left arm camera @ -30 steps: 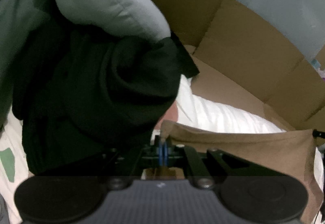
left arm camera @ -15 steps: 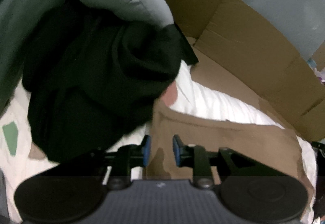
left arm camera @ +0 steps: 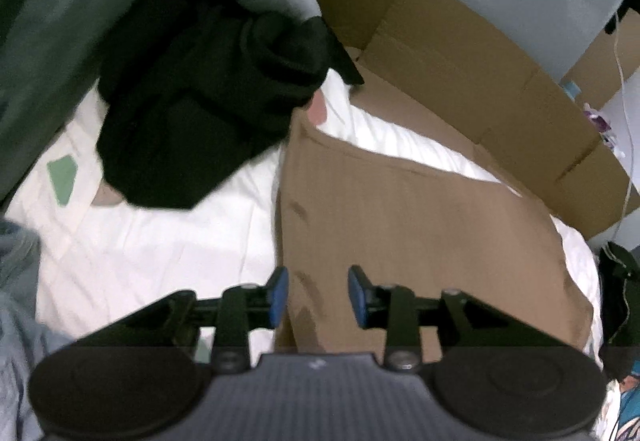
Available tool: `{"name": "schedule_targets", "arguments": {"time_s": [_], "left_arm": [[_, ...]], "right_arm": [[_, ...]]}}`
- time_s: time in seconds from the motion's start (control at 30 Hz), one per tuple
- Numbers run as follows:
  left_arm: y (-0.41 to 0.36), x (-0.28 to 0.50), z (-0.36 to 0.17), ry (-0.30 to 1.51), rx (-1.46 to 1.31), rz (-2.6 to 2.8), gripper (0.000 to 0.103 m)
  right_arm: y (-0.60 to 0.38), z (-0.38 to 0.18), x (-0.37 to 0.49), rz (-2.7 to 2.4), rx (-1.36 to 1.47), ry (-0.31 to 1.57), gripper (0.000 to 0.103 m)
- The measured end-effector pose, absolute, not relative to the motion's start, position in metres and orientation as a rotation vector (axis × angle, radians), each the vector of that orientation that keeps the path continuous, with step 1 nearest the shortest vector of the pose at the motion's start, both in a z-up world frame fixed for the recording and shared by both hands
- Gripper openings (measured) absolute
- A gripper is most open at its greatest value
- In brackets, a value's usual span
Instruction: Fold clothes
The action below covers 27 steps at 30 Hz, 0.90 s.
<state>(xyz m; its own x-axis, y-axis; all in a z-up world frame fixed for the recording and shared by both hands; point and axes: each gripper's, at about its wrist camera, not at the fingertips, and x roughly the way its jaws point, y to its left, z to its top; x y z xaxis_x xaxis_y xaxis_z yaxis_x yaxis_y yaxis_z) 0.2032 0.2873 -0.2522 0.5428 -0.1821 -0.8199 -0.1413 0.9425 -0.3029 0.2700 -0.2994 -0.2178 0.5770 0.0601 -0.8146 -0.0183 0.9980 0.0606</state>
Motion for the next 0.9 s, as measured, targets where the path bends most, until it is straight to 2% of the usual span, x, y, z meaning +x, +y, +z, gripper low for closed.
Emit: {"name": "schedule_targets", "arguments": {"time_s": [0.27,0.57,0.77,0.9], "left_arm": [[0.281,0.167,-0.258,1.033,-0.358,-0.058,0.036],[0.281,0.134,-0.283,1.078,-0.349,-0.075,0.036],[0.282,0.123,-0.296,1.093,-0.362,-0.083,0.036],[0.282,0.122,-0.304,1.112,-0.374,-0.078,0.036]], "right_arm": [[-0.314,-0.214,0.205,0.073,0.083,0.934,0.041],[-0.334,-0.271,0.155,0.046,0.161,0.969,0.041],[-0.325,-0.287,0.160,0.113,0.170,0.977,0.042],[-0.315,-0.294,0.175,0.160,0.148,0.989,0.053]]}}
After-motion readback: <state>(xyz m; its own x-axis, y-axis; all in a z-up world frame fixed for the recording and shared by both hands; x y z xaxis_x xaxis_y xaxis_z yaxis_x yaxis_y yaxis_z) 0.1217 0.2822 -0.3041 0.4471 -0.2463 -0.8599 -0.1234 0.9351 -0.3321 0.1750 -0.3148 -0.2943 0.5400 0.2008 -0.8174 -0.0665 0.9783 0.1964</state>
